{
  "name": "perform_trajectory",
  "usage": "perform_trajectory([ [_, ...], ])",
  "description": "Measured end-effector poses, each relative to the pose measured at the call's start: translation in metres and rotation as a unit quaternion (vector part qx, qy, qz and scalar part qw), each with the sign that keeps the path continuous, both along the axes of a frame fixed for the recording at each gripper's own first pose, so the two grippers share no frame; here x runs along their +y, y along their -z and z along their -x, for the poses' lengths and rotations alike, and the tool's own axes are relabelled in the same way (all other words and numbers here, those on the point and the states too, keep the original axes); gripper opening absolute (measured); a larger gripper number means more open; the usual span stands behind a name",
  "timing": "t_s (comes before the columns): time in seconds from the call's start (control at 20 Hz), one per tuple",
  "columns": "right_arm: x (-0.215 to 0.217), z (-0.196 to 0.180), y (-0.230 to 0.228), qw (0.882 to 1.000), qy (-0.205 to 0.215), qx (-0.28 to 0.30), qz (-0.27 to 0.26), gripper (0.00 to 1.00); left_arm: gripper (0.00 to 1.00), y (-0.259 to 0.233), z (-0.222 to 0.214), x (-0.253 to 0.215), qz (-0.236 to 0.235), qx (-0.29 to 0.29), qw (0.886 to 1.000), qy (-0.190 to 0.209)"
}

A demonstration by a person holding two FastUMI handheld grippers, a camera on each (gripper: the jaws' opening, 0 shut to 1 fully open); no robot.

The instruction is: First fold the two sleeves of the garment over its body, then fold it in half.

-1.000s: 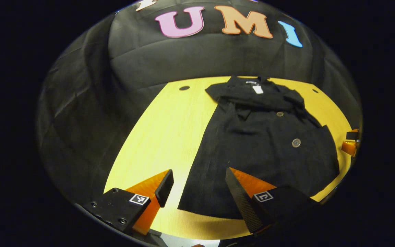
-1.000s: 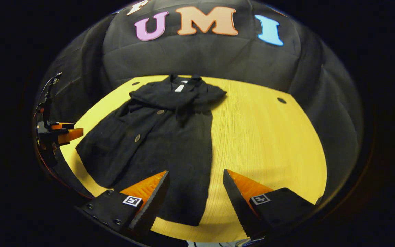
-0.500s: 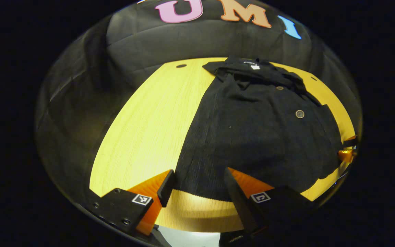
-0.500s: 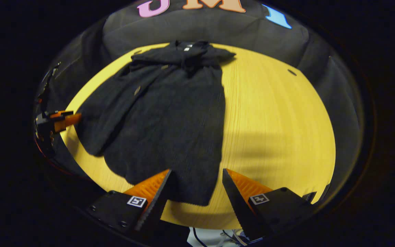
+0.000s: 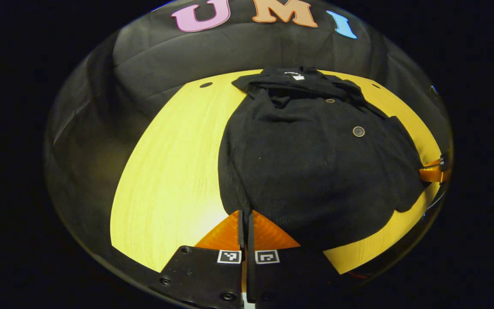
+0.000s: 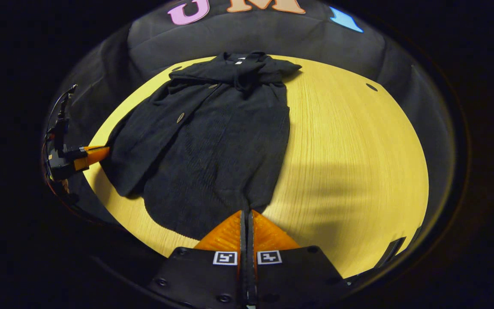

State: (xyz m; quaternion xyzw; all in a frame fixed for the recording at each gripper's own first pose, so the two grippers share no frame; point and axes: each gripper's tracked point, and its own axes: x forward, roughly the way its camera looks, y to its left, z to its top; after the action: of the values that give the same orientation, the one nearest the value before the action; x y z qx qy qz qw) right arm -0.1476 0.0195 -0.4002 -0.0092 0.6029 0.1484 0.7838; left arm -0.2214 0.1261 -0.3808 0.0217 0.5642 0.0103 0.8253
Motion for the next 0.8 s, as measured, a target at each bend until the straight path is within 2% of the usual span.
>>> perform_trajectory([
  [0.1,0.017,-0.030,-0.022,0.998,0.018,-0.053,-0.032,0.03,0.00,-0.015,-0.018,0.002,0.028,-0.031,0.999,-0.033],
  [0.15,0.022,-0.040,-0.033,0.997,0.016,-0.061,-0.040,0.03,0.00,-0.024,-0.029,-0.003,0.046,-0.039,0.997,-0.039],
  [0.55,0.037,-0.106,-0.096,0.986,0.029,-0.144,-0.077,0.02,0.00,-0.097,-0.127,-0.019,0.071,-0.147,0.987,-0.010],
  [0.8,0.041,-0.147,-0.136,0.972,0.052,-0.208,-0.097,0.02,0.00,-0.130,-0.171,-0.016,0.094,-0.201,0.975,-0.027],
])
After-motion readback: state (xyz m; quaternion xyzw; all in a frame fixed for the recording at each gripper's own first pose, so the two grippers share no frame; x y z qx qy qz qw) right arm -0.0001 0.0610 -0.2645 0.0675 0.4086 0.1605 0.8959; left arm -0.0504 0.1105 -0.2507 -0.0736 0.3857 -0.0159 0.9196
